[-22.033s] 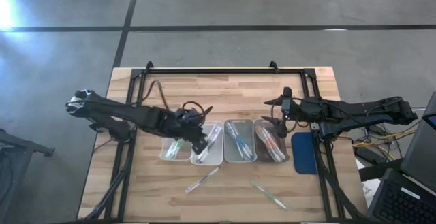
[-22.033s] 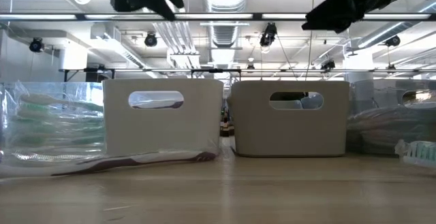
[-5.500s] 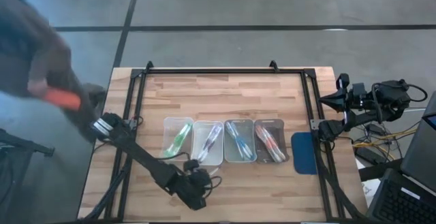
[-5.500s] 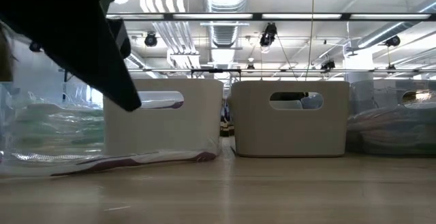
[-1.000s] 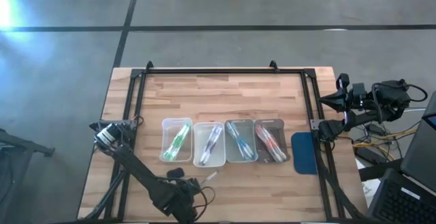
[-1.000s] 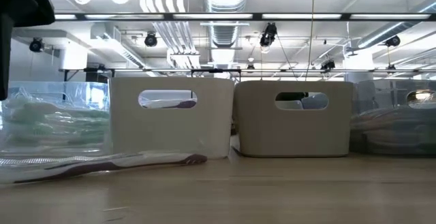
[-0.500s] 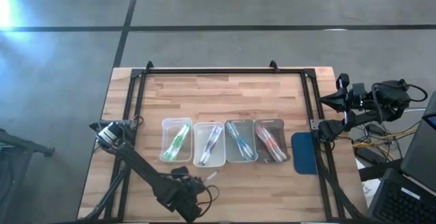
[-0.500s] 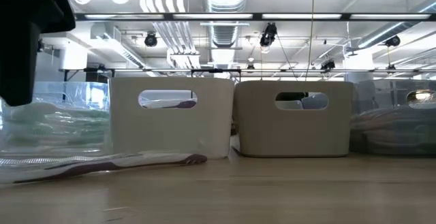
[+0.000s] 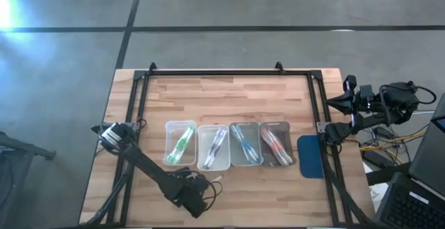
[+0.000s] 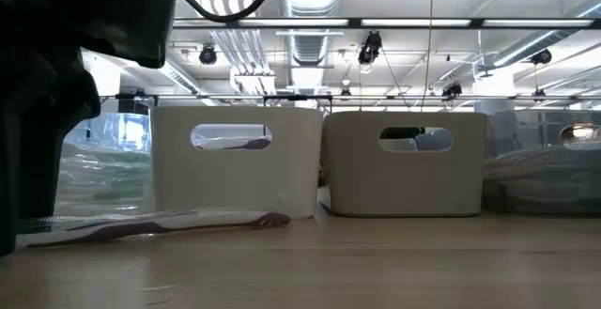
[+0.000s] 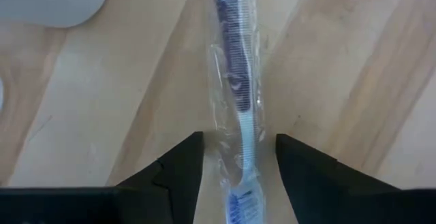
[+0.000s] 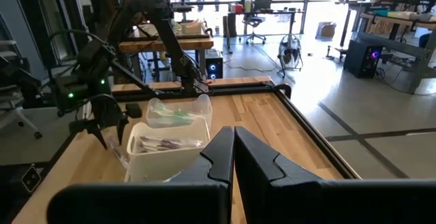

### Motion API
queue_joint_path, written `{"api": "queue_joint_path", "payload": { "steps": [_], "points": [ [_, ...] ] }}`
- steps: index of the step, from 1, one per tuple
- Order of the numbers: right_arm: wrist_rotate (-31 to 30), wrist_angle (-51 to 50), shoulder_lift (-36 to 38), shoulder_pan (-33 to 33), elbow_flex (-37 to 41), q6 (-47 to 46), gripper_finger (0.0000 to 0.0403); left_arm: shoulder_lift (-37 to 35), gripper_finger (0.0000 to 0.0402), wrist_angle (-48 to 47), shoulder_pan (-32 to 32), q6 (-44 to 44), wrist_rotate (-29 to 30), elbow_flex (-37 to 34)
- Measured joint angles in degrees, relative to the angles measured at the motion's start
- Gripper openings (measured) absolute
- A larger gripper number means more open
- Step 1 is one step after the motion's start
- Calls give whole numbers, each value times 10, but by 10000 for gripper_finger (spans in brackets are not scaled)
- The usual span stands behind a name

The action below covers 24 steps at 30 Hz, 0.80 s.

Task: Pick & Place Toothbrushes
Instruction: Put the purple toothbrush into the white bin

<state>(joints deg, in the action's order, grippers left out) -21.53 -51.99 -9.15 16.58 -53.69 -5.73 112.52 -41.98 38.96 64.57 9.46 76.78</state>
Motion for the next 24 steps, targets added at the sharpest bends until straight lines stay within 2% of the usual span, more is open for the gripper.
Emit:
{"api": "queue_joint_path", "payload": {
  "steps": [5,8,17,19,24],
  "points": [
    [0,0,0,0,0,-1,8,-2,187,18,0,1,-13,-13],
    [0,0,0,0,0,2,8,-2,167,17,0,1,-13,-15],
    [0,0,0,0,0,2,8,-1,33,22,0,-2,-23,-14],
    [0,0,0,0,0,-1,8,-1,13,22,0,-3,-27,-14],
    [0,0,0,0,0,1,8,-1,14,25,0,-4,-42,-14]
  ]
}}
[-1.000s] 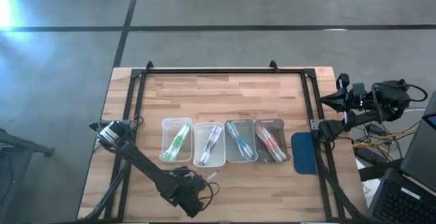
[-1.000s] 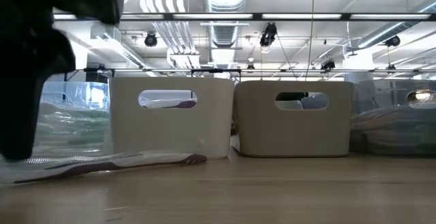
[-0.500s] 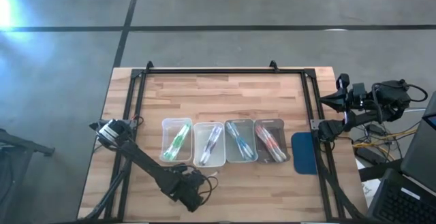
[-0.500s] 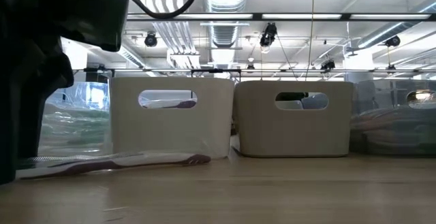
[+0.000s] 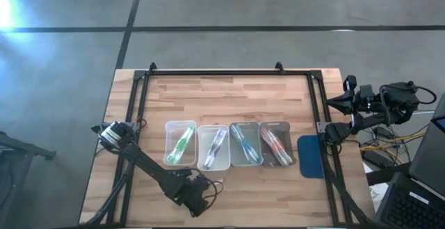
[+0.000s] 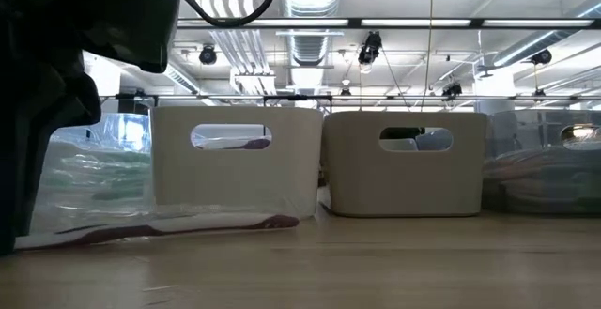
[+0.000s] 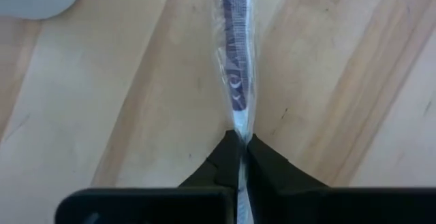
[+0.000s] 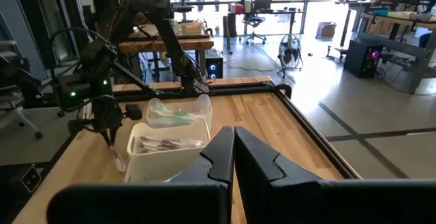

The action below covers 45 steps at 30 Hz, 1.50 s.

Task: Pick & Place Toothbrushes
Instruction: Put the purple toothbrush into the white bin

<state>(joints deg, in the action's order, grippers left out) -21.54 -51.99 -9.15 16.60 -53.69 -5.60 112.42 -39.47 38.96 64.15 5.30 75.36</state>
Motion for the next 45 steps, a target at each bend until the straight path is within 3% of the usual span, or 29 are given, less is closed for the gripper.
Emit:
{"api": "queue_joint_path", "payload": {
  "steps": [10,17,19,21,25,30,36,39,43,45],
  "points": [
    [0,0,0,0,0,-2,8,-1,6,3,1,-2,-24,0],
    [-5,1,0,0,4,88,8,-13,4,-6,16,-23,-34,26],
    [3,3,-1,0,5,49,8,-26,3,-5,22,-32,-15,41],
    [22,4,-2,0,6,-51,8,-37,2,-2,28,-47,16,55],
    [-10,45,-9,0,18,-144,8,-40,1,-6,38,-130,79,88],
    [-9,110,-28,0,66,-212,8,-45,1,-2,48,-411,171,117],
    [9,152,-84,0,86,-208,8,-44,1,-4,51,-897,335,116],
    [10,178,-122,0,86,-214,8,-44,1,11,48,-1120,477,115],
    [29,229,-184,0,86,-203,8,-44,1,56,29,-1345,717,115],
    [68,257,-216,0,86,-170,8,-48,1,52,14,-1391,747,115]
  ]
}}
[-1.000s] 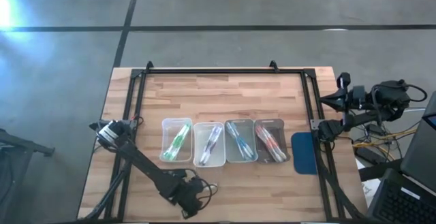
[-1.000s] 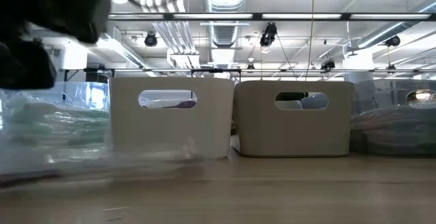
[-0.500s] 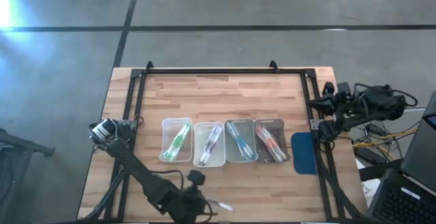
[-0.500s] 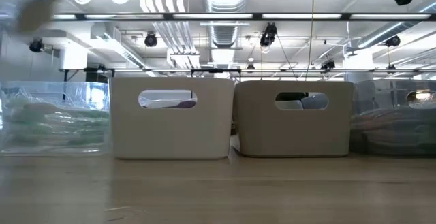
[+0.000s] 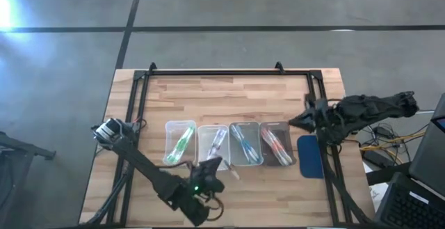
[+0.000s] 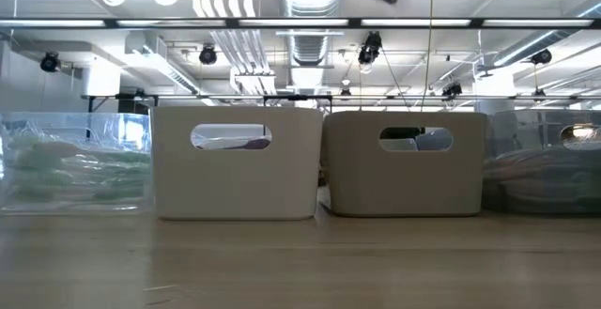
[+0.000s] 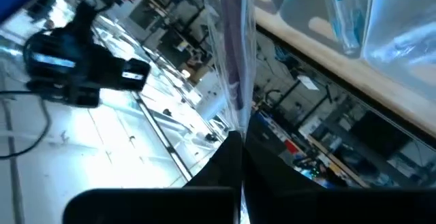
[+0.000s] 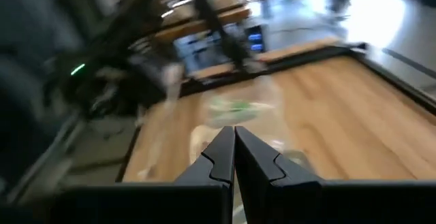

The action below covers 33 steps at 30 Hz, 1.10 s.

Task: Pick & Place Toothbrushes
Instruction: Put the purple toothbrush into the white bin

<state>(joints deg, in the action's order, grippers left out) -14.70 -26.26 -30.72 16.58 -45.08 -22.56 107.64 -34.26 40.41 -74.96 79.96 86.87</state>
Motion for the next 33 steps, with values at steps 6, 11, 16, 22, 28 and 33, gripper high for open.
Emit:
{"api": "queue_joint_path", "payload": {
  "steps": [6,11,16,22,28,33],
  "points": [
    [123,98,-74,0,0,63,8,-4,1,-17,-47,-31,-12,0],
    [123,100,-124,0,0,40,8,-7,1,-41,-75,-33,-13,0],
    [123,125,-160,0,0,31,10,-10,1,-50,-90,-36,-14,11],
    [122,152,-197,0,-6,15,40,-10,0,-58,-94,-42,-14,62],
    [121,151,-238,0,-26,-15,93,-11,0,-69,-97,-47,-15,119],
    [122,145,-281,-1,-52,-28,133,-11,0,-69,-108,-52,-19,140]
  ]
}}
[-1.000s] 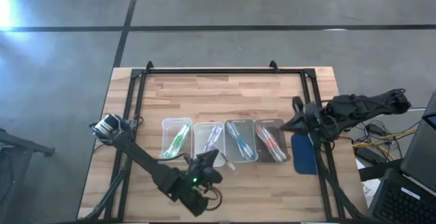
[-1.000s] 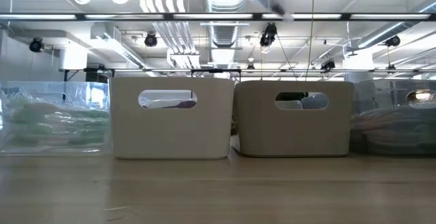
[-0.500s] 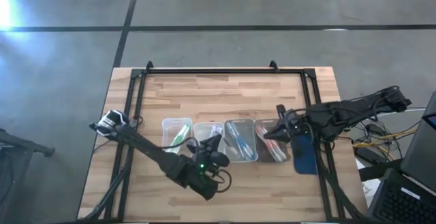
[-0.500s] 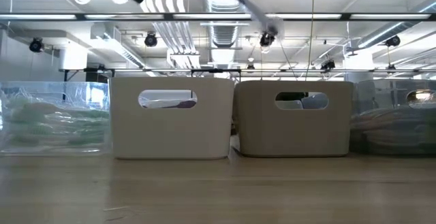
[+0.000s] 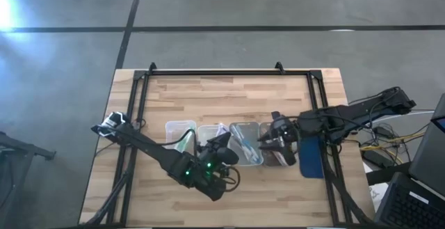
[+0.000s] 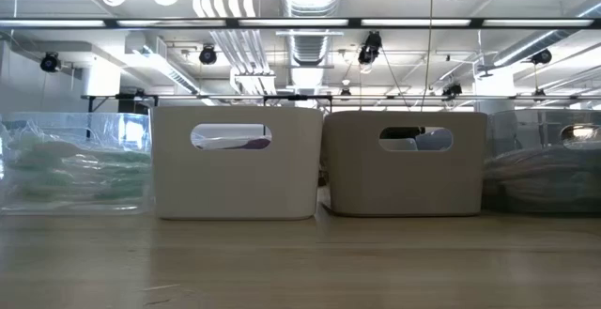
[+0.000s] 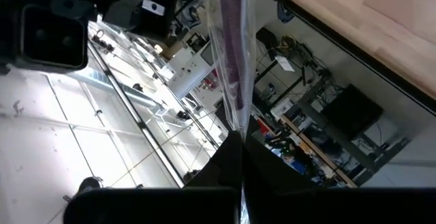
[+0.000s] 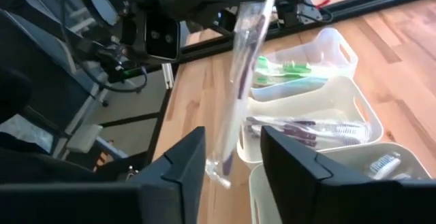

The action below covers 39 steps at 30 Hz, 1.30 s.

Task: Pick & Place Toothbrushes
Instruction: Put the purple toothbrush into the white bin

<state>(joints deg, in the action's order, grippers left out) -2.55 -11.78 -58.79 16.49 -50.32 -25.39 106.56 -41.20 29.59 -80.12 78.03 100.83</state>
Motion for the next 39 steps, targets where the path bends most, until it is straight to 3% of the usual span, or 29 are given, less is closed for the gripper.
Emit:
{"api": "queue_joint_path", "payload": {
  "steps": [11,24,31,39],
  "points": [
    [-5,-16,-91,-12,-65,26,196,0,0,-13,-8,4,-4,2],
    [-4,-18,-160,-43,-94,29,210,0,1,-13,-8,6,-1,2],
    [-4,-17,-177,-44,-96,29,166,0,2,-13,-8,8,-1,2],
    [-3,-18,-176,-44,-95,34,55,0,4,-13,-10,38,-8,2]
  ]
}}
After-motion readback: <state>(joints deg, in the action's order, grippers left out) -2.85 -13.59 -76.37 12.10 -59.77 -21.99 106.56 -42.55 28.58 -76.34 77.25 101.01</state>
